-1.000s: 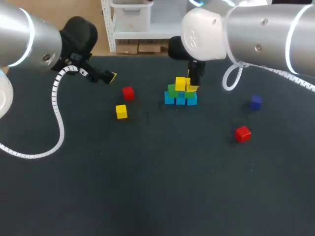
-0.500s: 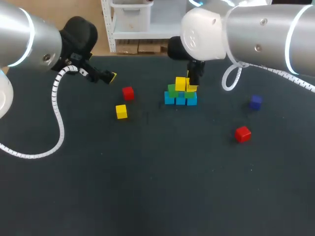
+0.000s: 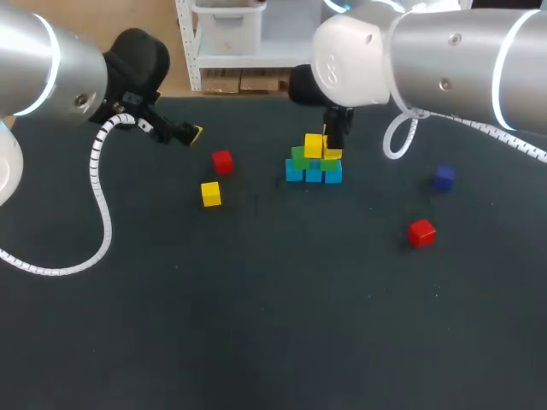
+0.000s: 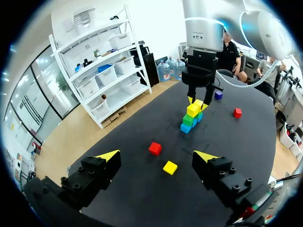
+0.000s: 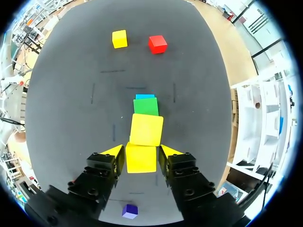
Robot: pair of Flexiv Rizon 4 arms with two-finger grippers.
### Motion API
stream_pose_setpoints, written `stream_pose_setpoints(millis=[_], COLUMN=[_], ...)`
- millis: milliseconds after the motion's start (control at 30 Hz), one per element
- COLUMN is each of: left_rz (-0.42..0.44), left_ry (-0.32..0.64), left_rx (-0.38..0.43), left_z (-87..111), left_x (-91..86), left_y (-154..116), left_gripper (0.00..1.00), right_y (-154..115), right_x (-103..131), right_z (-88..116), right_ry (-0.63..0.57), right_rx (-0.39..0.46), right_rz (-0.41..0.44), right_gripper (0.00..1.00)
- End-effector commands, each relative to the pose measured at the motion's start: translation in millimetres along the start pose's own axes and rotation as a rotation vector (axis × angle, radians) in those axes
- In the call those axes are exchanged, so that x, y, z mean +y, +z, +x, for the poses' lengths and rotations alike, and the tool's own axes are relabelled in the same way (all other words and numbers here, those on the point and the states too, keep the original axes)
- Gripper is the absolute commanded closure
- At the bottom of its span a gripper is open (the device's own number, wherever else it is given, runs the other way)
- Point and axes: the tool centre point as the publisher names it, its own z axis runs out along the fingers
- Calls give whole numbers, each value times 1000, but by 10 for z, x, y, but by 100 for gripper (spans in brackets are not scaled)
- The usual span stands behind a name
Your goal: Place the blue cubes, place green cubes on the blue cubes, place the yellow cubes on the green cubes, then place the red cubes on the yellow cubes, and place purple cube on the red cubes.
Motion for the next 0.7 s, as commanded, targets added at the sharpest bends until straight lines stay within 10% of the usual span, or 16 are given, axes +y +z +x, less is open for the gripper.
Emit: stream_pose_setpoints(millis=[33, 700], left_rz=[2, 2], left_ry=[1, 1], left_rx=[-1, -1], left_z=[2, 2], left_x=[8, 8], left_y=[7, 7], left_gripper=[0, 0], right_y=[3, -3], right_x=[-9, -12], right_z=[-12, -32], right_ry=[-1, -4], right_rx=[2, -6], right_rz=[-2, -3], right_gripper=[57, 67])
